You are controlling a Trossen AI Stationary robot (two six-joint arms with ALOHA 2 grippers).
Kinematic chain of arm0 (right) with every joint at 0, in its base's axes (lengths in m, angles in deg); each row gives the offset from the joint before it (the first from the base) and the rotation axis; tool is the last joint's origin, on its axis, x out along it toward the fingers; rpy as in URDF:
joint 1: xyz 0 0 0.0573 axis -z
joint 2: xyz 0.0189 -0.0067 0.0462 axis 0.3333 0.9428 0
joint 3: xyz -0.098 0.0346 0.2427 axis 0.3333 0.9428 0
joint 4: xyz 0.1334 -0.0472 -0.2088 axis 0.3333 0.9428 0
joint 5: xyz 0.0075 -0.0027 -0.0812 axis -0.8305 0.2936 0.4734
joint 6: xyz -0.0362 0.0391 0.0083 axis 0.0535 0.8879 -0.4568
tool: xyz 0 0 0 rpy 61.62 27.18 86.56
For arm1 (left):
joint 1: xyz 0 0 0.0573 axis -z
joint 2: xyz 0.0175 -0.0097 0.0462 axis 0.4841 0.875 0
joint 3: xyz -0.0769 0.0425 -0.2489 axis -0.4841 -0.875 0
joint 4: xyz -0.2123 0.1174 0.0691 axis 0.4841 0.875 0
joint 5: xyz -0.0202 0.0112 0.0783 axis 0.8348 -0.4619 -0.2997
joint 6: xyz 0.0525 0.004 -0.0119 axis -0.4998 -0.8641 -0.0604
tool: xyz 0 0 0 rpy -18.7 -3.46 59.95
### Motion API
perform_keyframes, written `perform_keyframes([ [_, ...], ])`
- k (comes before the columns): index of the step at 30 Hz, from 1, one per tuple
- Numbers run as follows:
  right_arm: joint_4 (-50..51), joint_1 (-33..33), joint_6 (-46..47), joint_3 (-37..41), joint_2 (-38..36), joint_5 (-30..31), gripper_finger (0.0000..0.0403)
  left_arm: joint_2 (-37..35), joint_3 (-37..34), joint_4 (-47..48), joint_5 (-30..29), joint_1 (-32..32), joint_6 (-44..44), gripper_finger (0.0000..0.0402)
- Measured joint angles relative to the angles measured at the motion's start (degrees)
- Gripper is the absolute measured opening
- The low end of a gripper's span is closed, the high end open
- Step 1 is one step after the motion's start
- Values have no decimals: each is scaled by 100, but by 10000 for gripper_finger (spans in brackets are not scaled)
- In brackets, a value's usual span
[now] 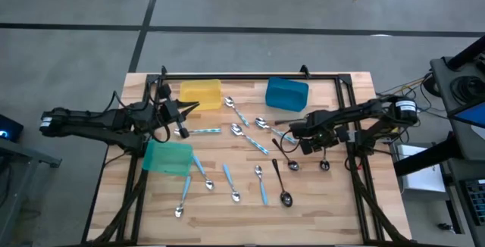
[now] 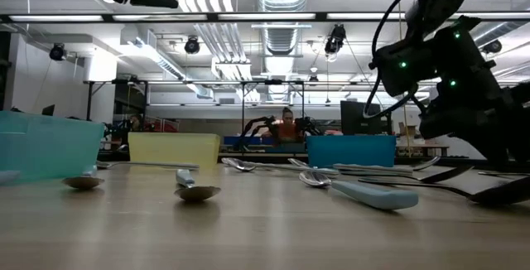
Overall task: Sort silverware by color (type)
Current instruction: Put the black spoon into the yellow bin
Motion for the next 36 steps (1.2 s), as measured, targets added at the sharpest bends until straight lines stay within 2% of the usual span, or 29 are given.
perform_keyframes([
  [16, -677, 0, 23, 390, 250, 60, 127, 11, 0, -3, 0, -2, 2, 1],
  [20, -830, 0, 57, 543, 252, 46, 101, 11, 0, -3, 0, -2, 2, 1],
  [28, -1096, -2, 46, 680, 250, 37, 19, 11, 0, -3, 1, -2, 4, 1],
  [36, -1072, -4, -18, 661, 36, 43, 13, 11, 0, -5, 0, -2, 4, 1],
])
